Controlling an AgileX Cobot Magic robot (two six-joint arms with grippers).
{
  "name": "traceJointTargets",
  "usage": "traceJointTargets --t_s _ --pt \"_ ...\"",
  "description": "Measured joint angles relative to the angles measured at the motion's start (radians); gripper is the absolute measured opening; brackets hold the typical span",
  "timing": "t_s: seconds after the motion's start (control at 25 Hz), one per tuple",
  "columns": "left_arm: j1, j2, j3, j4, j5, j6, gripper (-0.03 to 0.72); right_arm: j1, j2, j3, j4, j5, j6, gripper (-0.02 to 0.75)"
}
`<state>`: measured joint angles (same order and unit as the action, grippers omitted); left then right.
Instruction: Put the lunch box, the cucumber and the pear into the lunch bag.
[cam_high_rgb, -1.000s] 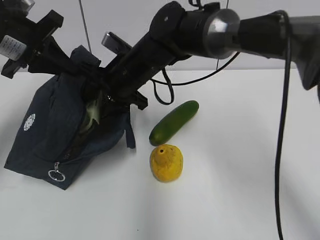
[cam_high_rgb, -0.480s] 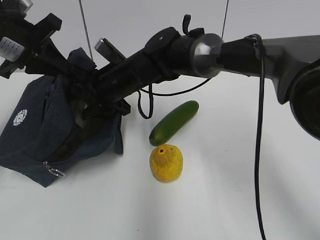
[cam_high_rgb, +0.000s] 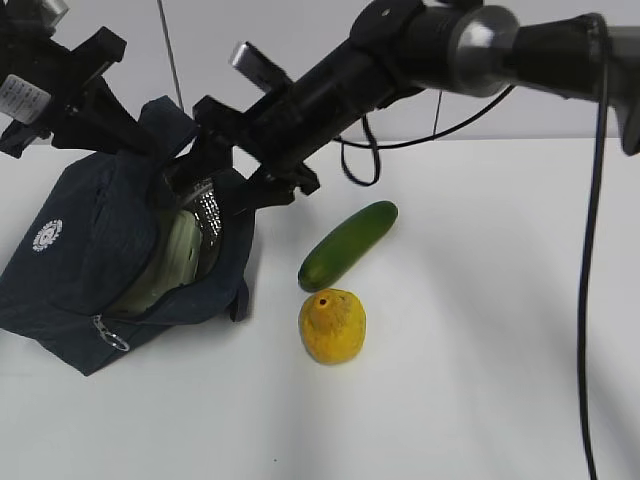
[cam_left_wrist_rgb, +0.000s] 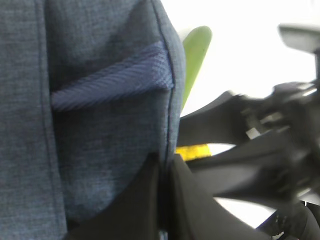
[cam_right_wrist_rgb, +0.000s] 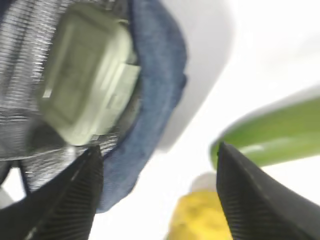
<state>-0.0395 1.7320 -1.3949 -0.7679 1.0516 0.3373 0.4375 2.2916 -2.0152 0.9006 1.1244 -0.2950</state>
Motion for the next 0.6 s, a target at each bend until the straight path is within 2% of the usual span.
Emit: traceJointTargets --t_s 0.12,0.36,0.48,0.6 --pt "0.0 0.0 0.0 -0.02 0.003 0.0 0.005 -0.038 -0.025 -0.047 -0.14 0.073 0.03 0.524" --pt "0.0 0.0 0.0 -0.102 0.01 0.012 0.005 -0.046 -0.084 -0.085 -0.478 0.1 0.1 0.524" --pt "0.0 0.0 0.0 -0.144 0.017 0.023 0.005 -0.046 -0.131 -0.072 -0.584 0.102 0.104 0.524" --pt "0.0 0.0 0.0 -0.17 0.021 0.032 0.005 -0.046 -0.192 -0.028 -0.635 0.104 0.102 0.524"
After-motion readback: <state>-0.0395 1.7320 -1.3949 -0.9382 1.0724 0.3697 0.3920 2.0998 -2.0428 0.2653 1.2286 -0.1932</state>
